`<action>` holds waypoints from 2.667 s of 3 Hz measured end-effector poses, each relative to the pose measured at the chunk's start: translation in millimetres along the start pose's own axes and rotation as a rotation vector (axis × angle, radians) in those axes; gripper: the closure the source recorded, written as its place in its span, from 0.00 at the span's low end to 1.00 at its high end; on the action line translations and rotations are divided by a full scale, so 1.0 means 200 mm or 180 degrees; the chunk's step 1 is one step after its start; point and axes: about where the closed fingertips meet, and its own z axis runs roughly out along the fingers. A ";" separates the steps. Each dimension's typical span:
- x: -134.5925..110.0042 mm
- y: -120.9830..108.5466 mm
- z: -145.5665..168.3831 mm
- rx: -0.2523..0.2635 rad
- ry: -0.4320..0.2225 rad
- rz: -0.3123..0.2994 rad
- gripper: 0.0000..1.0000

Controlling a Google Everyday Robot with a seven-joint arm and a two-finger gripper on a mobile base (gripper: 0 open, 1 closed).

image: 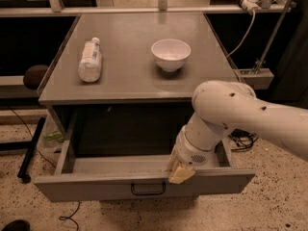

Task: Open top drawer

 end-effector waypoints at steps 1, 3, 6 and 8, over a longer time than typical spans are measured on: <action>0.00 0.02 0.01 0.0002 0.0009 -0.0030 0.15; 0.07 0.21 0.00 0.0039 0.0035 0.0000 0.00; 0.15 0.30 0.04 -0.0064 0.0021 0.0081 0.63; 0.14 0.32 0.01 -0.0016 0.0017 0.0083 1.00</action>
Offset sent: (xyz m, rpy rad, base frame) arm -0.0450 -0.0139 0.0001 -0.0035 -0.0291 0.0049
